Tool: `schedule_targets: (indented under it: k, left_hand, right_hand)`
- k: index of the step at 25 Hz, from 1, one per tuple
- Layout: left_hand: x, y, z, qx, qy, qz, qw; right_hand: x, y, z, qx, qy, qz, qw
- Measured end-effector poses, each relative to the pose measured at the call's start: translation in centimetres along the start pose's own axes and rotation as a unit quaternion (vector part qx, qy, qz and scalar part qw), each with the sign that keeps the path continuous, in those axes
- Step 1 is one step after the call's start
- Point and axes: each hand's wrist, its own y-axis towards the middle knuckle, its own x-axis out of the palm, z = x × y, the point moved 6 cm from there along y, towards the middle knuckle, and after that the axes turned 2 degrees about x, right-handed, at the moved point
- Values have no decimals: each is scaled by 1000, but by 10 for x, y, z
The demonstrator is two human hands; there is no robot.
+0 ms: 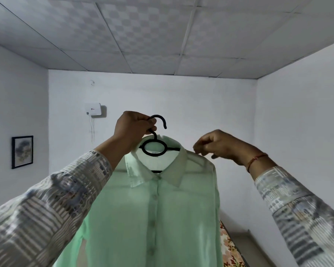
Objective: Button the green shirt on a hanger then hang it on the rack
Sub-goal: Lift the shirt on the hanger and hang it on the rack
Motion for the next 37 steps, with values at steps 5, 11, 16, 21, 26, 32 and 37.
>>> schedule_targets:
  k: [5, 11, 16, 21, 26, 32, 37]
  left_hand:
    - [5, -2, 4, -15, -14, -6, 1000]
    - [29, -16, 27, -6, -33, -54, 998]
    - [7, -36, 17, 1, -39, -187, 982]
    - [-42, -57, -30, 149, 344, -181, 909]
    - [-47, -68, -18, 164, 397, -92, 898]
    - [-50, -76, 5, 138, 377, -122, 908]
    - [-13, -61, 31, 2, -64, -166, 984]
  right_hand:
    - [5, -5, -1, -57, -152, 101, 982]
    - [11, 5, -106, -165, -31, 130, 977]
    - [2, 24, -106, -106, 47, 71, 991]
    - [-19, 16, -92, -76, 71, 132, 986]
    - [-14, 5, -86, -68, 87, 135, 985]
    - [-18, -8, -96, -109, 82, 168, 976]
    - [-14, -19, -121, -123, 76, 155, 977]
